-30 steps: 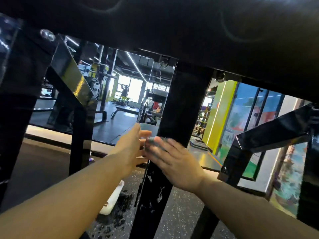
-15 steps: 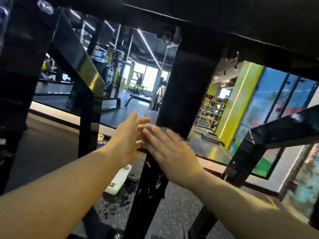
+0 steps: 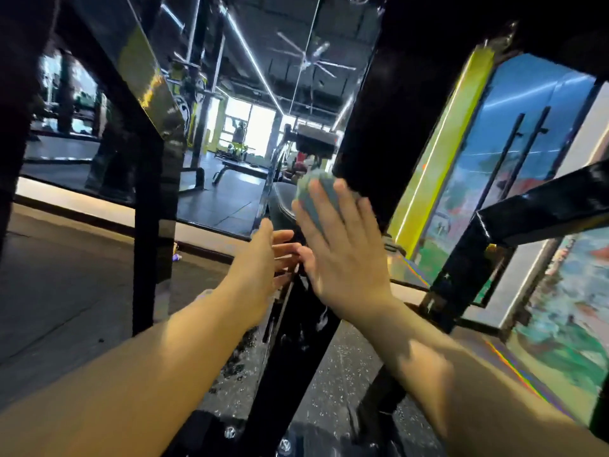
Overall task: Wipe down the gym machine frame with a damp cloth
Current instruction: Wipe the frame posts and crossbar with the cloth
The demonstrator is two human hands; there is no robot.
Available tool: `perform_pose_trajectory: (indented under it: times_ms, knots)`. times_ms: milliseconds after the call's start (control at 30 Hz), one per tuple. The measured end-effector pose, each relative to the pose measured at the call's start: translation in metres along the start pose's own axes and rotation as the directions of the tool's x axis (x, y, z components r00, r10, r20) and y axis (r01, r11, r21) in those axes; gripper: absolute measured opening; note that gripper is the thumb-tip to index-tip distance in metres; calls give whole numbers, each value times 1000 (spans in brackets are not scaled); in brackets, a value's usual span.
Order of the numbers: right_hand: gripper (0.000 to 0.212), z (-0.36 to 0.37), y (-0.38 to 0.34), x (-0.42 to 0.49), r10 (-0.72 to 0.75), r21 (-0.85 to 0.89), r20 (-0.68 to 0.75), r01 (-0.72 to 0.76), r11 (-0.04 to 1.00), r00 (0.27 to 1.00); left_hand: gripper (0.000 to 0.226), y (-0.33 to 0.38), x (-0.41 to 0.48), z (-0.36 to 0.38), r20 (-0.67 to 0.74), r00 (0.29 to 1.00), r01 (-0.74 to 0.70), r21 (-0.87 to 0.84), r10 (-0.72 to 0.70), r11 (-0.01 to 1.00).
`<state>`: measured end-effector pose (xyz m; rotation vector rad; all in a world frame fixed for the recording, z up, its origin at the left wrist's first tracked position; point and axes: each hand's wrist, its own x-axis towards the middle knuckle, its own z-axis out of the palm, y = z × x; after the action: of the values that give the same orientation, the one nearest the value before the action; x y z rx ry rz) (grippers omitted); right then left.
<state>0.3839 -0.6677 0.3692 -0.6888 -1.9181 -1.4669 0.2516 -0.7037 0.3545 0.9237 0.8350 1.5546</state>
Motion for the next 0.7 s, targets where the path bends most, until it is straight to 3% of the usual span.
perform_pose_trajectory:
  times_ms: [67, 167, 267, 367, 467, 567, 700]
  knots:
    - [67, 20, -35, -45, -76, -38, 117, 81, 996, 990, 54, -12, 0, -10, 20, 999, 49, 31, -50, 998]
    - [65, 25, -59, -91, -241, -59, 306, 271, 961, 921, 52, -28, -11, -22, 12, 990, 139, 110, -141, 984]
    - [68, 8, -25, -65, -272, -26, 216, 284, 959, 938, 52, -27, -20, -24, 26, 994, 101, 187, -107, 977]
    - [69, -17, 21, 5, 61, 18, -36, -61, 998, 997, 53, -15, -15, -17, 96, 995, 25, 151, -40, 988]
    - [57, -19, 31, 32, 194, 76, -177, -183, 980, 965, 51, -20, -8, -10, 109, 994, -19, 45, 14, 999]
    - [54, 2, 5, 5, 116, 34, -159, -112, 993, 980, 46, -37, -3, -15, 58, 997, -50, -51, 53, 997]
    - [61, 26, -41, -58, -108, -74, 98, 116, 990, 989, 50, -55, -4, -30, 35, 999, -3, 13, 2, 1000]
